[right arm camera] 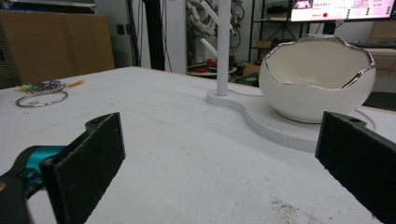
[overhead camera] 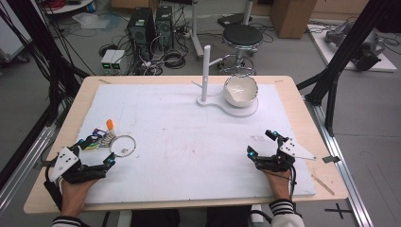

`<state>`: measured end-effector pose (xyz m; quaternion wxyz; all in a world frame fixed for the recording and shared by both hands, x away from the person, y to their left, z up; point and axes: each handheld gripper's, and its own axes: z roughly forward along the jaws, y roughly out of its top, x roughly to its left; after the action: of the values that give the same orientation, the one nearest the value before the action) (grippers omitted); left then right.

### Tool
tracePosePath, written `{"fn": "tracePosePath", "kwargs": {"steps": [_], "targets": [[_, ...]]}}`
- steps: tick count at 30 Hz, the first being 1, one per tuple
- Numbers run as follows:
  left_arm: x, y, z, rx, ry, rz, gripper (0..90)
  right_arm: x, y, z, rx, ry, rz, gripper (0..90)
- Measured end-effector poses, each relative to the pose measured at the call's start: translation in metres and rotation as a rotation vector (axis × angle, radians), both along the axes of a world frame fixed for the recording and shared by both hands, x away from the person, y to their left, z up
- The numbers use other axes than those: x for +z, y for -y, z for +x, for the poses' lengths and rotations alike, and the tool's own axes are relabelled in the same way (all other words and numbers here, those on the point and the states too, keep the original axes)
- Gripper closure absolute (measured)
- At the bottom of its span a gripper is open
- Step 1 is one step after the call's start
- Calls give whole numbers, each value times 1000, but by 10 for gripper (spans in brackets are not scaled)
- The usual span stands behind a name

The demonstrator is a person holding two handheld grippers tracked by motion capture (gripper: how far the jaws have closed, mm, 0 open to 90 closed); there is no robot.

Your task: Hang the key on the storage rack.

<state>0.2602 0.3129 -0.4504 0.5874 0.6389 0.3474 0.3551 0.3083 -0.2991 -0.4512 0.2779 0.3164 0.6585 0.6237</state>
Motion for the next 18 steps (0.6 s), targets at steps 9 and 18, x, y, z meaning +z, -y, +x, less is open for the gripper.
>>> {"fn": "tracePosePath", "kwargs": {"steps": [9, 18], "targets": [[0, 0, 0, 1, -5, -8, 17, 0, 0, 0, -2, 6, -7, 9], [0, -2, 2, 0, -15, -20, 17, 0, 0, 0, -2, 5, -10, 9]]}}
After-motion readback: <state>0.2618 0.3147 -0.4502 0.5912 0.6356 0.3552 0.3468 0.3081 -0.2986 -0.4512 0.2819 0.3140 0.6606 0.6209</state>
